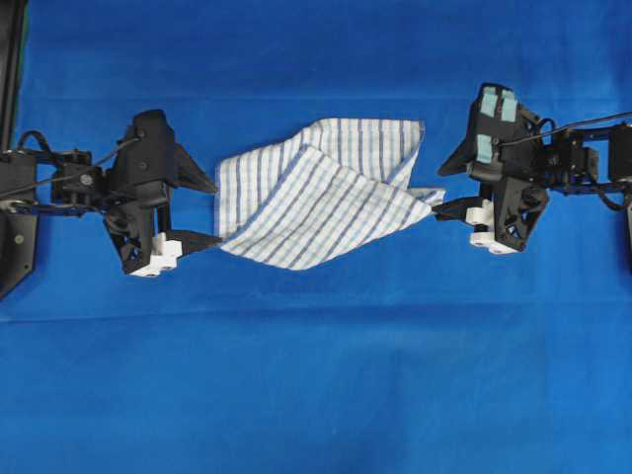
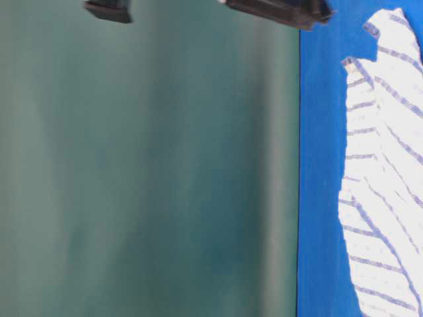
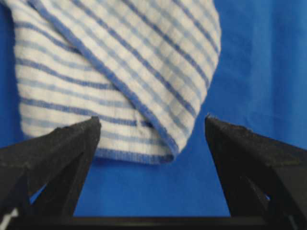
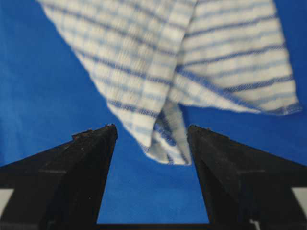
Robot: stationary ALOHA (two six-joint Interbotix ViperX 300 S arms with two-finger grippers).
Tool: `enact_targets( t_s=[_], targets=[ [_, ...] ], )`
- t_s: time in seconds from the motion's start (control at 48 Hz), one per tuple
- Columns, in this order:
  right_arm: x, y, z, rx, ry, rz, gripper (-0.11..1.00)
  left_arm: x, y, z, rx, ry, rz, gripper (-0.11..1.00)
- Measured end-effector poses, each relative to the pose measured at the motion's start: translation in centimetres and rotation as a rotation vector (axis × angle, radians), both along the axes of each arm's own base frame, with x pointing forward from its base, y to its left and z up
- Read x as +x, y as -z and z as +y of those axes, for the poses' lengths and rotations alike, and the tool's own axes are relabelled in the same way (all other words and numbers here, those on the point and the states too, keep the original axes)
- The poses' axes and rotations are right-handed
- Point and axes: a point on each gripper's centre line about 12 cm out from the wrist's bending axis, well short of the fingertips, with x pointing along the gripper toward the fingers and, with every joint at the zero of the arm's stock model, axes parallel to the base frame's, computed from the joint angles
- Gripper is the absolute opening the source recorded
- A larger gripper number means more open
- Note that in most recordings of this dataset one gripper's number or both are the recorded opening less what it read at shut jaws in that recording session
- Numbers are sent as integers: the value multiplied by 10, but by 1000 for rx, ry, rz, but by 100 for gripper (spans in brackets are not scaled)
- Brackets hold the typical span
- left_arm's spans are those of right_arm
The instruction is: Lift the towel with both arms.
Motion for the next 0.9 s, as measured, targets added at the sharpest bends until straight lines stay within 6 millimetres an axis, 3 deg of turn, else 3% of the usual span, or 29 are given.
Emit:
enact_targets(
  t_s=[0.354,0.709,0.792,0.897],
  targets=[
    [8,35,0,7,-6,32,64,10,42,-8,0,27,68,91],
    [11,64,0,15,-9,79,63,13,56,-10,6,39,88,88],
    [12,66,0,14,-11,79,62,14,58,-10,10,42,96,82],
    [14,66,0,8,-17,72,47,16,58,-10,9,42,100,57]
  ],
)
